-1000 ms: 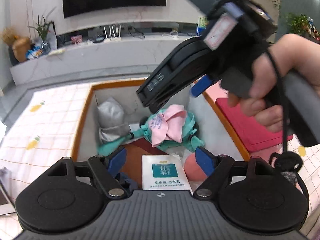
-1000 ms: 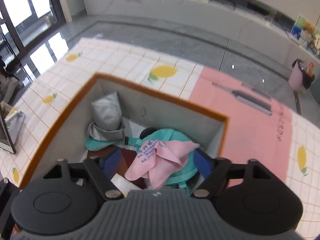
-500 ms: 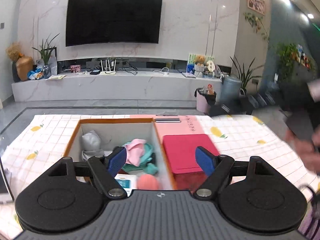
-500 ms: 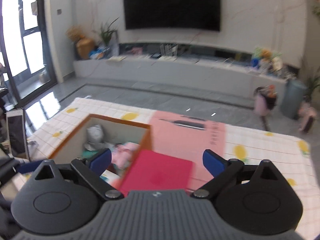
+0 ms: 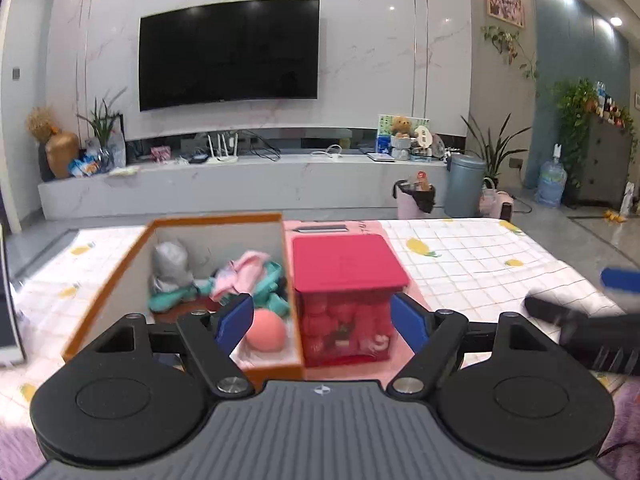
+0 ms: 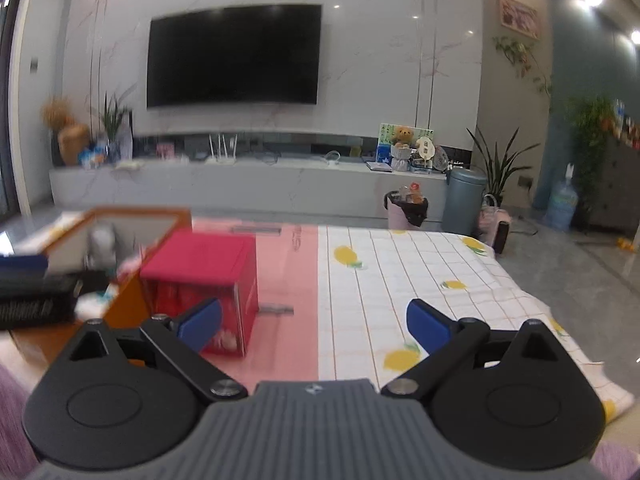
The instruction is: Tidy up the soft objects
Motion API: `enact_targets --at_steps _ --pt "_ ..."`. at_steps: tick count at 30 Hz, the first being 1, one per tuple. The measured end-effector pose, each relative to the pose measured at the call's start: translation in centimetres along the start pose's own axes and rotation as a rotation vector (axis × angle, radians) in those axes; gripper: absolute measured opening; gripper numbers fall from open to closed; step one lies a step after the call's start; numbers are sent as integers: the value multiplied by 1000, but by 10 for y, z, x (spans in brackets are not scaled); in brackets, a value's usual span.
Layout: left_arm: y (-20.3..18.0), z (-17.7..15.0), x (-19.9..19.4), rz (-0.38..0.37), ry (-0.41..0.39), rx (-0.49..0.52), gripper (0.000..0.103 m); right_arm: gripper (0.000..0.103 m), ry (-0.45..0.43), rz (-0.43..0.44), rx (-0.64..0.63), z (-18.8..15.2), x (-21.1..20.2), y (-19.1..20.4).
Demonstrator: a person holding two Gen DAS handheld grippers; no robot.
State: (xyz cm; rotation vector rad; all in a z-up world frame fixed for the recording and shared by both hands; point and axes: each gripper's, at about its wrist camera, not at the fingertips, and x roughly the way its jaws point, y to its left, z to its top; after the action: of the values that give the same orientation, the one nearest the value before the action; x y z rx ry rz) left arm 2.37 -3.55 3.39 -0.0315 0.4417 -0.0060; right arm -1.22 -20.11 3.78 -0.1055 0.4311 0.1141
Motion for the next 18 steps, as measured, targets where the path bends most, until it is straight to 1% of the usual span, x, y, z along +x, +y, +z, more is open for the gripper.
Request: enact_targets --at_steps 2,4,6,8,11,18 --pt "0 -4 1 6 -2 -10 91 97 13 42 -41 -12 1 10" --pt "-1 -8 2 30 -8 2 91 97 46 105 -38 -22 6 9" --pt "-3 -14 3 44 -11 6 91 97 70 121 31 -27 11 5" --pt "-4 -18 3 38 -4 3 92 97 101 142 77 -30 13 4" --pt "-6 -25 2 37 0 -3 92 97 108 154 61 -35 14 7" --pt "-17 -34 1 37 -12 28 91 97 105 155 47 -39 16 8"
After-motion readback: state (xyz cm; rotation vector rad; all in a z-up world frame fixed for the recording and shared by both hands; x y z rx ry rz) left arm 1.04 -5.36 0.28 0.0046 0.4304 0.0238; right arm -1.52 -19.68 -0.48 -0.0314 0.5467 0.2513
